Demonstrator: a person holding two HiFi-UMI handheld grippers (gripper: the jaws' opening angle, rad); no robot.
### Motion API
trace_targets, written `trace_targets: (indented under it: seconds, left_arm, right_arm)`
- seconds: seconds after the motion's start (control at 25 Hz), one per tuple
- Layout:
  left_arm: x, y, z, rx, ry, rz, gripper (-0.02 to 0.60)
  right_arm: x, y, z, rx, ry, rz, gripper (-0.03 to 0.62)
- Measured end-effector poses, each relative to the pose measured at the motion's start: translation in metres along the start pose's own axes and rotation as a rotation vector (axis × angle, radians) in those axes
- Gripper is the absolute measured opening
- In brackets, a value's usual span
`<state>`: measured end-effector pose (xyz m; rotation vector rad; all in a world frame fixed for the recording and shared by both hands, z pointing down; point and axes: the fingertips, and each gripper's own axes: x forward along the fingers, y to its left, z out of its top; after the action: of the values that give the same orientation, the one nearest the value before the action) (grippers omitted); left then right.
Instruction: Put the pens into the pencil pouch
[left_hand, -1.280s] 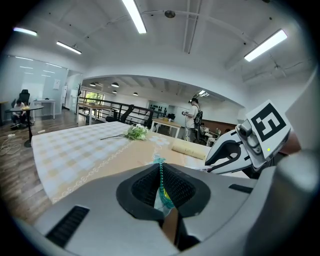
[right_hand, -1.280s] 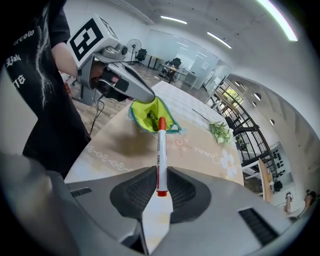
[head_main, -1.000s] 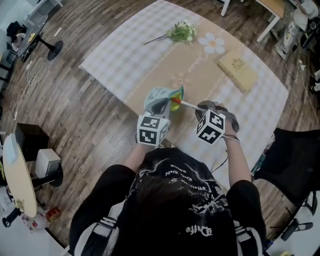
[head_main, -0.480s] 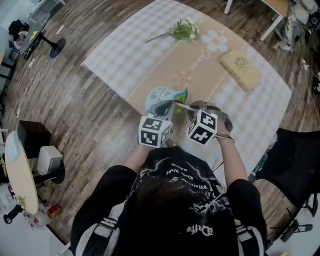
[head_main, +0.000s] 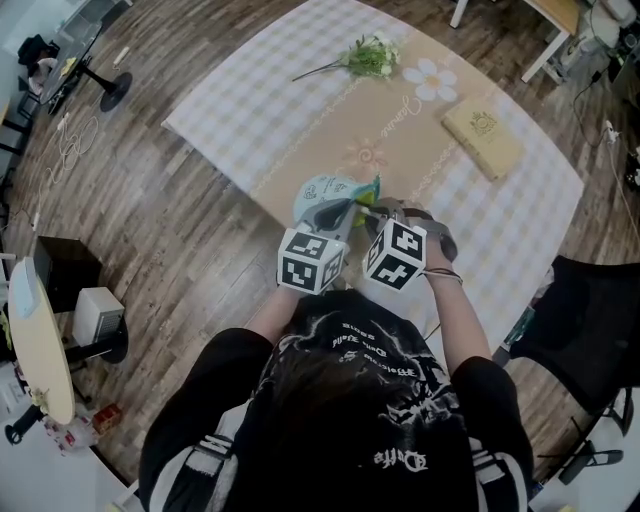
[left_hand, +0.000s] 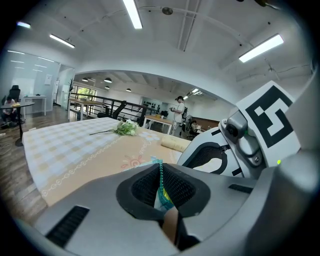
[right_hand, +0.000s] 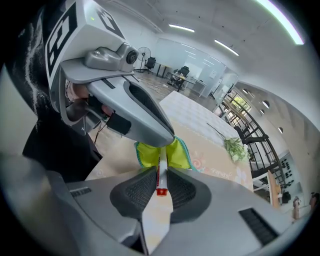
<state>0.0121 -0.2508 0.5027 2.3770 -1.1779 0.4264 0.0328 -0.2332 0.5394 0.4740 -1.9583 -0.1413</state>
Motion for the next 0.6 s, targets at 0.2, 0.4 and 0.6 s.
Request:
trace_targets:
  seconds: [0.2, 0.4, 0.6]
  left_arm:
    - [-0.002, -0.006, -0.001, 0.008, 0.008, -0.028, 0.034]
    - [-0.001, -0.012, -0.001, -0.002, 0.010, -0.064, 0.034]
    - [0.002, -0.016, 0.000, -0.010, 0.011, -0.092, 0.034]
  right_arm:
    - [0.000, 0.004, 0.002, -0.013, -0.001, 0.007, 0.075]
    - [0.001, 0.005, 0.002, -0.025, 0.000, 0.005, 0.076]
    - [0.003, 0.004, 0.007, -0.009, -0.015, 0.009, 0.076]
